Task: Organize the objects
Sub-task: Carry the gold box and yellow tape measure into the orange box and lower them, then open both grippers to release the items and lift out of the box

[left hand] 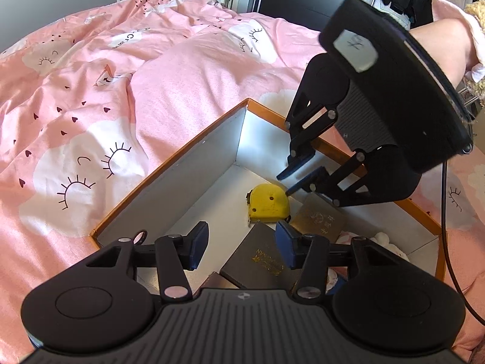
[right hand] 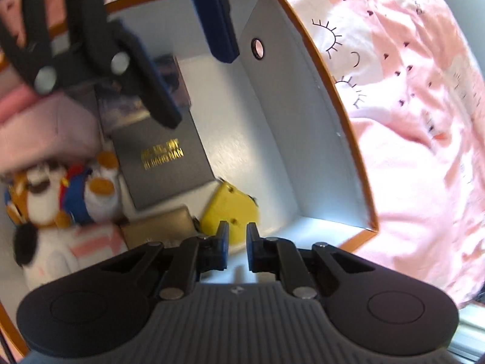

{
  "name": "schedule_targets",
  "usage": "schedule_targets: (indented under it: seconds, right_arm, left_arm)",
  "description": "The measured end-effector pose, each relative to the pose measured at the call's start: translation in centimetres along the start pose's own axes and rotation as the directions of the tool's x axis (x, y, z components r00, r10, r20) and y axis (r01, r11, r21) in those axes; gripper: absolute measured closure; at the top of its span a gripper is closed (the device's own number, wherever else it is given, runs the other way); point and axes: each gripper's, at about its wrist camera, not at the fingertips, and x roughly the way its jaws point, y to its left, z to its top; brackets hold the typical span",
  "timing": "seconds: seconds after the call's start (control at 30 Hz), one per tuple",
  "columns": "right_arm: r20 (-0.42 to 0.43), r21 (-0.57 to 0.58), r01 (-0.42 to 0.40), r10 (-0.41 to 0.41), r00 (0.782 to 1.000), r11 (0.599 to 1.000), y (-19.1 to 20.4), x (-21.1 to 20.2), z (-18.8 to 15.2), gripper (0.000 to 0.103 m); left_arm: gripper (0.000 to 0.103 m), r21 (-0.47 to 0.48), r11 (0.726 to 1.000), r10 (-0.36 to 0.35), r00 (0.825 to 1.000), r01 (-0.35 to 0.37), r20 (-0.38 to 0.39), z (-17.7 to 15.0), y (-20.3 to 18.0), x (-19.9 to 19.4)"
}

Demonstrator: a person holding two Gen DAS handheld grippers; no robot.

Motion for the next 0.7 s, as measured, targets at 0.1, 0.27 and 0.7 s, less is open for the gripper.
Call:
schedule_targets:
  seconds: [0.1, 0.27, 0.7]
  right_arm:
    - [-0.001, 0.059, -0.017, 0.017, 1.0, 0.998, -1.0, 0.8, 0.3, 0.089]
    - [0.014, 0.15, -0.069, 0.068, 0.998, 0.986, -3.0, 2.1, 0.7, 0.066]
    - [-0.095, -0.147, -0.163, 0.15, 0.984, 0.976, -3.3, 3.9, 1.5, 0.062]
  left_arm:
    - [0.045, -0.004, 1.0, 0.012, 1.0, -0.012, -0.002, -0.1, 0.3, -0.1]
    - [0.045, -0.021, 0.999, 0.027, 1.0, -0.027, -0.001, 0.1, 0.9, 0.0]
    - [0.045, -0.023, 1.0, 0.018, 1.0, -0.018, -0.005, 0.2, 1.3, 0.3]
